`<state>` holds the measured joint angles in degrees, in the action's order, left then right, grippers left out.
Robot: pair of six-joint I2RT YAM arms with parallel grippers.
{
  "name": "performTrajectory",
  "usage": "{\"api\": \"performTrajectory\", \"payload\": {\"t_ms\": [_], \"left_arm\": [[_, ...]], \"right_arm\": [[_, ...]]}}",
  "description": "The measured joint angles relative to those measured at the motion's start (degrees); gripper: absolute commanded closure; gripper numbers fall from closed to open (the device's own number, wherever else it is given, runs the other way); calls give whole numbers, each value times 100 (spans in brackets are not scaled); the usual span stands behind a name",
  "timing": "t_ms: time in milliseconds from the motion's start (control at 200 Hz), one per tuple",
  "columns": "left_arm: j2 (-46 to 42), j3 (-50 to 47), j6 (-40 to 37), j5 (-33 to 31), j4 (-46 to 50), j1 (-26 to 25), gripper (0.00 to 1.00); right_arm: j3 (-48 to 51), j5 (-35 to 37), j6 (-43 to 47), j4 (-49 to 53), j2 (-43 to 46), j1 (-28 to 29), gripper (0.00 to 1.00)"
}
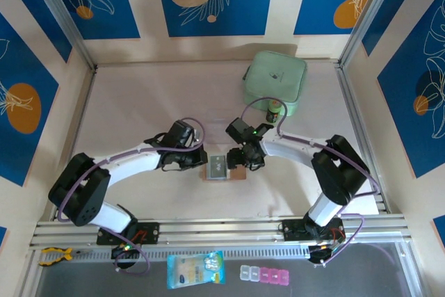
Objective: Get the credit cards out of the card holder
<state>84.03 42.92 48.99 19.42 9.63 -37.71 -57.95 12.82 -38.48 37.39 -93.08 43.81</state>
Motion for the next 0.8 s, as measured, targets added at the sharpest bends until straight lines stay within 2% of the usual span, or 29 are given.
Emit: {"api": "performTrajectory", "payload": {"t_ms": [270,475,615,800], "left_arm": [[433,105,9,2,-107,-210,96],[638,105,17,2,-260,-269,96],[693,105,15,-2,-299,-289,97],[697,105,9,-61,-293,-293,97]], "right_arm": [[256,-1054,-9,-715,289,-199,34],[439,-1799,17,-1250,286,-310,52],[485,-2142,13,-1572,223,-339,61],[501,-2424,-13,-1860,-111,-389,65]]}}
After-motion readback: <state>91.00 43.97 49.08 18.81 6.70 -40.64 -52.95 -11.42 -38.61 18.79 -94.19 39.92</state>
